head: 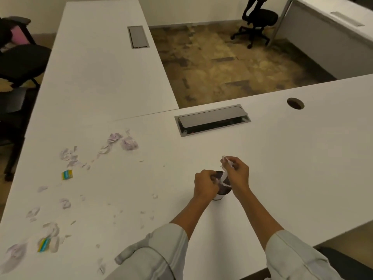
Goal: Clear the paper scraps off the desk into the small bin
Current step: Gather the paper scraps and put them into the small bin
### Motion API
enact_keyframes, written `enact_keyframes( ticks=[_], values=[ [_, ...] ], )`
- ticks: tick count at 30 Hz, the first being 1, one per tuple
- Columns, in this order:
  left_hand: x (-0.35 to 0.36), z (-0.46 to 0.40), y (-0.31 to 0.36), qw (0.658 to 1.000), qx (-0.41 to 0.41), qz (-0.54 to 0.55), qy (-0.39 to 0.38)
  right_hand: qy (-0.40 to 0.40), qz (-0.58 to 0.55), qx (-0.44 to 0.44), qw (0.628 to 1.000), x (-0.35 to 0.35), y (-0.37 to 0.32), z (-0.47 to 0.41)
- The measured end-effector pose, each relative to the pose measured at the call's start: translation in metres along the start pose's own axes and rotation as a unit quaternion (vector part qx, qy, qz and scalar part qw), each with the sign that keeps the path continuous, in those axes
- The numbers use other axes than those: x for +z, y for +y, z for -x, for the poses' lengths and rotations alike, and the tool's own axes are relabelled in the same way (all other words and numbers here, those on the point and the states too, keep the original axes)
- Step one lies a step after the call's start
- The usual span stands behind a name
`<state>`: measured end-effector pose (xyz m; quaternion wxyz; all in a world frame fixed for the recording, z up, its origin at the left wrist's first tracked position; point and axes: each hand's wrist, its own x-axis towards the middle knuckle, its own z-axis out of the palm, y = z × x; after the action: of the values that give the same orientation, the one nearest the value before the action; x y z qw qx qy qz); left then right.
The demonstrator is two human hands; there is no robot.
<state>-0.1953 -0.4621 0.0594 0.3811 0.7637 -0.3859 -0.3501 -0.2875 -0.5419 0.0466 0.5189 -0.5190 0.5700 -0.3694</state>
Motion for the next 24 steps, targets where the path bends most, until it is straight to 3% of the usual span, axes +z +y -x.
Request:
enact_keyframes(
  ticks=[6,11,19,24],
  values=[
    [-0.011,-0.002,-0.018,0.999,-0.01,-0.005,-0.04,-0.051,-0.069,0.017,0.996,-0.005,0.008,0.003],
    [-0.028,0.001,-0.028,0.999,0.006,0.008,-0.035,-0.069,-0.038,-0.016,0.997,-0.008,0.007,0.007],
    [-0.059,0.015,-0.063,1.0,0.014,0.007,0.003,0.003,-0.027,-0.038,0.999,-0.008,-0.01,0.009],
    [-0.102,0.05,-0.119,0.999,-0.015,-0.026,0.041,-0.007,0.059,-0.119,0.991,0.012,-0.02,0.033]
  ],
)
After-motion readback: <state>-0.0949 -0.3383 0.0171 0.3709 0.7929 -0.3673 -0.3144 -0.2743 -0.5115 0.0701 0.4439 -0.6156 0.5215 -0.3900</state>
